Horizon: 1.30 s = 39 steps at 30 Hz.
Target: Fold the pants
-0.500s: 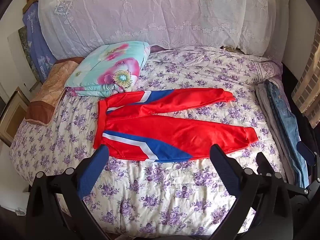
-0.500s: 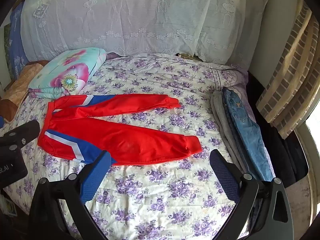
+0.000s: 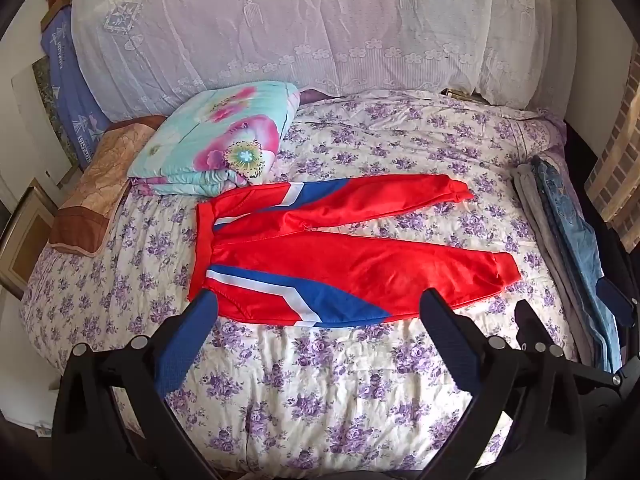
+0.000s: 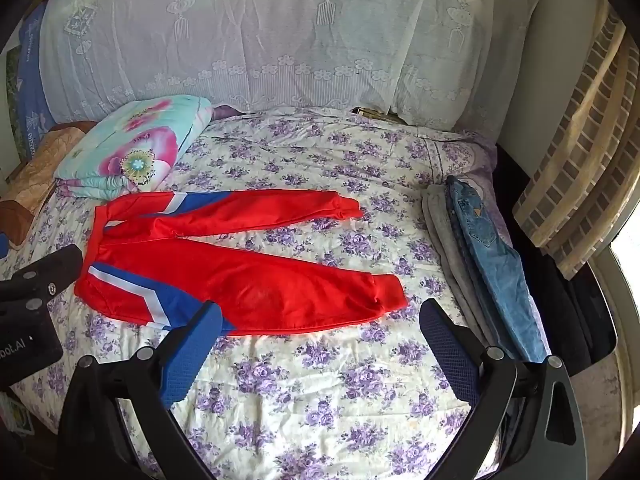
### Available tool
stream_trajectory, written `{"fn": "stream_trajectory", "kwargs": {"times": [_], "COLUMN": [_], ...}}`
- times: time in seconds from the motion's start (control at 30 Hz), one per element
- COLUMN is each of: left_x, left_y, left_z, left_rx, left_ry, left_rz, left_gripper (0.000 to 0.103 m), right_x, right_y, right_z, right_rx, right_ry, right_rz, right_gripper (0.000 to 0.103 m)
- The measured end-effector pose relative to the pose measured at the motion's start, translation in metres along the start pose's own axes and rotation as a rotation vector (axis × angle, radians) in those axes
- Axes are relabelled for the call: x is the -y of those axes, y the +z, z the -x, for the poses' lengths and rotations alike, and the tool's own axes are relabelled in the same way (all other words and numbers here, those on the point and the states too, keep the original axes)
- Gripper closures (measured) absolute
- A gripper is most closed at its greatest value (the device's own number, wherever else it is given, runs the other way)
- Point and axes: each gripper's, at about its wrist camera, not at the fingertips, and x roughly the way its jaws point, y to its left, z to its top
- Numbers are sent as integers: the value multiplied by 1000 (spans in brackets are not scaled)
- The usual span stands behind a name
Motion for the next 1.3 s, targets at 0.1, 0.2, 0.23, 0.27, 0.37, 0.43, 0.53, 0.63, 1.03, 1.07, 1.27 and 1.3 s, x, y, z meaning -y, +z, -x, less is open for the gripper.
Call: {"fn": "stream_trajectory", "kwargs": {"times": [0.1,0.2,0.23,0.27,0.37,0.43,0.53,0.63,1.03,1.07,1.27,1.3], "left_x": [0,0,0,0,-2,-5,-5,-5,-6,-2,7,8], "left_y": [0,1,0,0,0,1,2,1,-1,0,3,3], "left_z": [1,0,1,1,2,0,0,0,0,2,2,1], "left_rx": [0,1,2,3,5,7,8,9,12,10,1,1], "left_ry": [0,0,-1,-1,-1,-3,-2,-3,-3,-4,-3,-3], "left_rz": [-2,-2,-1,0,0,1,1,-1,-2,-3,-14,-15], "left_gripper": [5,5,5,5,5,5,5,5,5,5,5,5], "right_x": [-1,-5,-3,-2,-3,-1,3,3,4,5,5,5], "right_y": [-1,-1,2,2,1,1,1,-12,-5,-5,-6,-6], "right_z": [0,-1,-3,-3,0,0,0,5,2,1,0,0], "right_rx": [3,-10,-12,-13,-12,-10,-10,-5,-4,-5,-7,-8], "right_ry": [1,4,5,6,5,4,4,1,0,0,3,4], "right_rz": [0,4,4,3,2,-1,-6,-6,-6,-5,-7,-6], "right_gripper": [4,4,4,4,4,4,4,4,4,4,4,4]}}
